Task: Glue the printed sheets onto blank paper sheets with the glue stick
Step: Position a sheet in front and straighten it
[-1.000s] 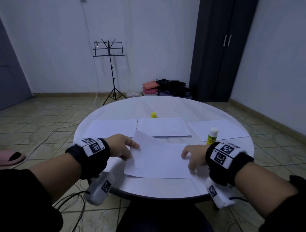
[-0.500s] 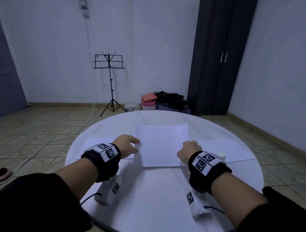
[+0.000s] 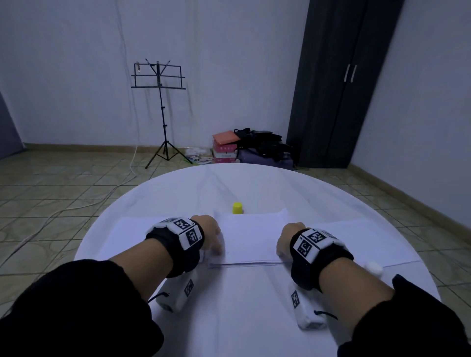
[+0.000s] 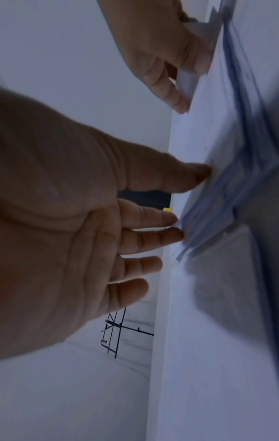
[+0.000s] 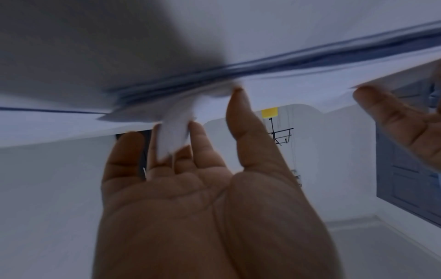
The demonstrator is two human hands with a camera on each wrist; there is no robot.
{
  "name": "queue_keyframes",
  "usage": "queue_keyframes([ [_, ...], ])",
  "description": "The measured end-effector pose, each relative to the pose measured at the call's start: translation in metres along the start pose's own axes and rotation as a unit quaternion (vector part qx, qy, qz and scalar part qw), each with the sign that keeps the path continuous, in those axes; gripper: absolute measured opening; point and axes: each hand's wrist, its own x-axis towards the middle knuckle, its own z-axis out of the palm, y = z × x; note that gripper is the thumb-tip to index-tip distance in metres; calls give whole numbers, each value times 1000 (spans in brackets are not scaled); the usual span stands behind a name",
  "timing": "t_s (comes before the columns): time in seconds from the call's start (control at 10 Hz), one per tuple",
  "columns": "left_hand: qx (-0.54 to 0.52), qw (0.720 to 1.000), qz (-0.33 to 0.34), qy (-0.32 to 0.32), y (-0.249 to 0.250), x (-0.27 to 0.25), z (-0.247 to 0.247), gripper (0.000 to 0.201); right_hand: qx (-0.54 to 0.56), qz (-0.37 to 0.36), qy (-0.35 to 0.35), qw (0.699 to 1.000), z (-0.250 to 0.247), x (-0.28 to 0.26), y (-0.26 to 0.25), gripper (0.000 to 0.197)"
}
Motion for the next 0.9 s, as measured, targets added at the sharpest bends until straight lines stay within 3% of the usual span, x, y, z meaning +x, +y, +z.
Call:
queue_keyframes([
  [0.2,52,999,12,-3,-12,-2,0,64,-51,-26,-59,997,3,1,-20,38],
  [0.3,0,1000,0,0,-38,-10,-10,65,-109,-23,10,994,0,-4,-46,45],
  [0.5,22,997,-74,-10,-119,-19,-27,62,-82,-245,39,965,-2,-45,-136,42],
  [0.6,75,992,-100,-9,-150,-18,-23,56,-134,-293,-33,946,17,-48,-169,36],
  [0.7,106,988,-112,-21,-170,-13,-16,63,-144,-258,-68,953,22,-44,-188,21],
  [0.8,90,988,-123,-28,-183,-4,-13,83,-172,-238,-63,954,18,-42,-196,33],
  [0.9,78,989,-123,-37,-187,0,-18,76,-177,-251,-54,950,11,-46,-196,31],
])
